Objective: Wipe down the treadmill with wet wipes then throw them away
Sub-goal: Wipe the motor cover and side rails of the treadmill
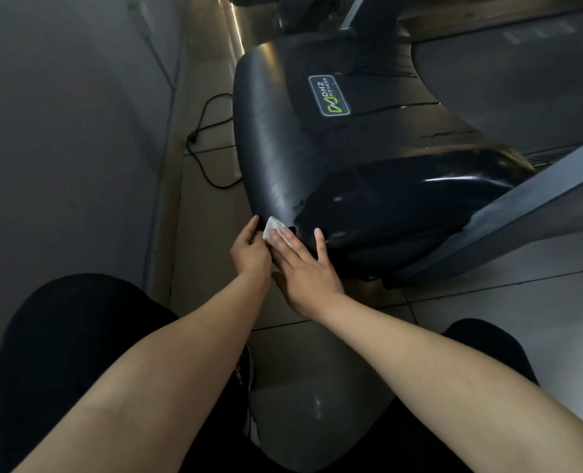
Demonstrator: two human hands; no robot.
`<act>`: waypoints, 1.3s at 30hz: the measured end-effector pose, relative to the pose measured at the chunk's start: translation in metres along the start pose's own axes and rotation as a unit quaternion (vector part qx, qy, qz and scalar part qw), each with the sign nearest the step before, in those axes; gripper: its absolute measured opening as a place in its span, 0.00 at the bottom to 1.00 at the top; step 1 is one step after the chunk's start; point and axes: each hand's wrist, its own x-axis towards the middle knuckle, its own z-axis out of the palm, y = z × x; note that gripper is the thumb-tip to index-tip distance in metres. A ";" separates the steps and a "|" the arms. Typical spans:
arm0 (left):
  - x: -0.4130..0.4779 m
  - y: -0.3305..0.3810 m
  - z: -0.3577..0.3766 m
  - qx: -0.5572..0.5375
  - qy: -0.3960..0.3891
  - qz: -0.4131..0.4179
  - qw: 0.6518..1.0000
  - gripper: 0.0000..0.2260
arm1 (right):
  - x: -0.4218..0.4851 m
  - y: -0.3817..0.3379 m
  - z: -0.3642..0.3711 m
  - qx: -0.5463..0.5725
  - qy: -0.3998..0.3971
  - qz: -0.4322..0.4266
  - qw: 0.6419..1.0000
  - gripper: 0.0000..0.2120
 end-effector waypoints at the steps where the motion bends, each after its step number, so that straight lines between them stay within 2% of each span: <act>1: 0.002 0.002 -0.002 -0.004 -0.002 -0.007 1.000 0.17 | 0.005 0.002 -0.005 -0.007 -0.007 -0.010 1.000 0.31; 5: 0.008 0.003 -0.004 0.005 -0.005 0.009 1.000 0.16 | 0.022 0.020 -0.024 -0.038 -0.015 -0.037 0.998 0.28; 8: 0.010 0.003 0.000 0.015 -0.001 0.023 1.000 0.16 | 0.038 0.054 -0.045 0.011 0.002 0.065 0.998 0.27; 11: 0.014 0.004 0.002 0.021 -0.013 0.013 1.000 0.18 | 0.046 0.091 -0.061 0.057 -0.022 0.187 0.980 0.27; 14: 0.020 0.007 0.003 0.022 -0.019 -0.006 1.000 0.19 | 0.044 0.090 -0.060 0.087 -0.017 0.229 0.969 0.28; 18: 0.024 0.007 0.006 0.003 -0.005 -0.003 1.000 0.17 | 0.038 0.057 -0.045 0.069 0.028 0.165 0.983 0.28; 21: 0.029 0.009 0.009 0.000 0.005 0.007 1.000 0.15 | 0.035 0.034 -0.039 0.030 0.027 0.046 0.998 0.27; 23: 0.034 0.011 0.009 -0.027 0.001 -0.016 1.000 0.15 | 0.036 0.019 -0.036 -0.009 -0.005 -0.041 0.999 0.27; 25: 0.039 0.013 0.008 -0.056 -0.005 -0.043 0.997 0.15 | 0.042 0.015 -0.037 -0.020 -0.043 -0.065 0.997 0.27; 28: 0.046 0.018 0.009 -0.062 -0.016 -0.040 0.997 0.17 | 0.055 0.028 -0.046 -0.004 -0.045 -0.056 0.997 0.27; 30: 0.051 0.025 0.011 -0.020 -0.031 -0.021 0.999 0.19 | 0.065 0.043 -0.054 0.010 -0.043 -0.012 0.999 0.27; 32: 0.056 0.031 0.014 0.030 -0.051 -0.008 0.998 0.20 | 0.078 0.065 -0.060 0.026 -0.039 0.073 0.996 0.27; 35: 0.057 0.036 0.013 0.053 -0.068 -0.002 0.996 0.20 | 0.093 0.097 -0.068 0.081 -0.044 0.216 0.972 0.27; 37: 0.053 0.037 0.010 0.045 -0.069 0.003 0.997 0.19 | 0.096 0.104 -0.067 0.083 -0.049 0.264 0.960 0.28; 39: 0.053 0.036 0.007 0.030 -0.077 -0.001 0.997 0.18 | 0.097 0.096 -0.065 0.083 -0.052 0.275 0.957 0.30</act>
